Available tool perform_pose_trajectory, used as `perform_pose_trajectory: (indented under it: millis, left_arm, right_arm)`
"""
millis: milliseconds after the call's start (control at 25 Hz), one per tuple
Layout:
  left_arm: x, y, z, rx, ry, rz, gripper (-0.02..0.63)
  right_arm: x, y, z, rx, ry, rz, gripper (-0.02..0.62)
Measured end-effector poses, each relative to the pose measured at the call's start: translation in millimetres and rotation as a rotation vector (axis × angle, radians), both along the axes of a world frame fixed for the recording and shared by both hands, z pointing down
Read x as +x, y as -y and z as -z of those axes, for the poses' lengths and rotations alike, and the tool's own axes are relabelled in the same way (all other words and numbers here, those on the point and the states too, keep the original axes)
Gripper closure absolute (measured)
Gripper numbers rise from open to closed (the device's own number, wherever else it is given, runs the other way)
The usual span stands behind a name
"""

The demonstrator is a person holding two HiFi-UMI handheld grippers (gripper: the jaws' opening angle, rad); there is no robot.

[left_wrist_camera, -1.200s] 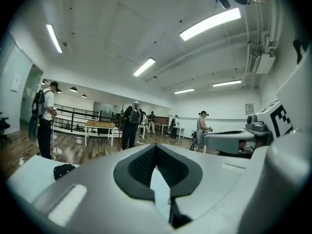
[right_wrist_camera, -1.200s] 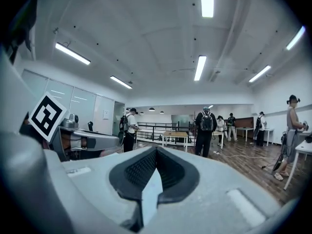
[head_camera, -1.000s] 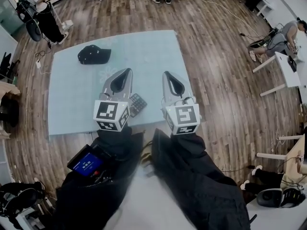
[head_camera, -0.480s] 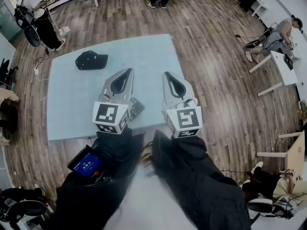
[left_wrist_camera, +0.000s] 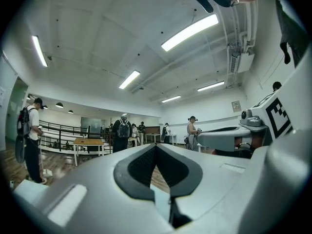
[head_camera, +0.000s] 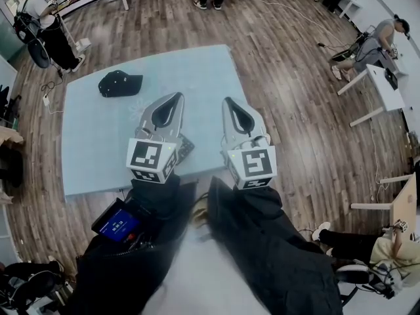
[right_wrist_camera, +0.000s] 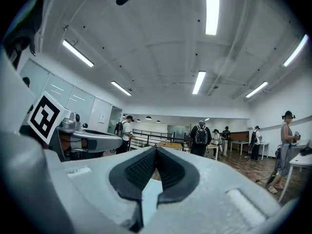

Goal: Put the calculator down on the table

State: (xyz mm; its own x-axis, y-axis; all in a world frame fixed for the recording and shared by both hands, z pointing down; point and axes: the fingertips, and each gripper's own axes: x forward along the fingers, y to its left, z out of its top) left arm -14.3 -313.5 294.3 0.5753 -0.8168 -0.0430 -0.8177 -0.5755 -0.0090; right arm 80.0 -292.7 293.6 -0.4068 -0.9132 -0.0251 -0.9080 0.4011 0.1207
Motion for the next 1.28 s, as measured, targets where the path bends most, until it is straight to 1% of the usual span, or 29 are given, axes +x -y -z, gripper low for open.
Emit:
perform_pose_trajectory:
  millis: [600,1280]
  left_arm:
    - [1.6,2.9,-7.5,-0.019,0.013,0.004,0.604]
    - [7.9,1.4,-10.7,-0.029,0.004,-0.016,0.604]
  right_arm:
    - [4.1,2.7,-4.5,-0.010,0.008,-0.007,0.597]
    - [9.1,-0.7,-8.3,-0.025,-0.003,-0.025,0.597]
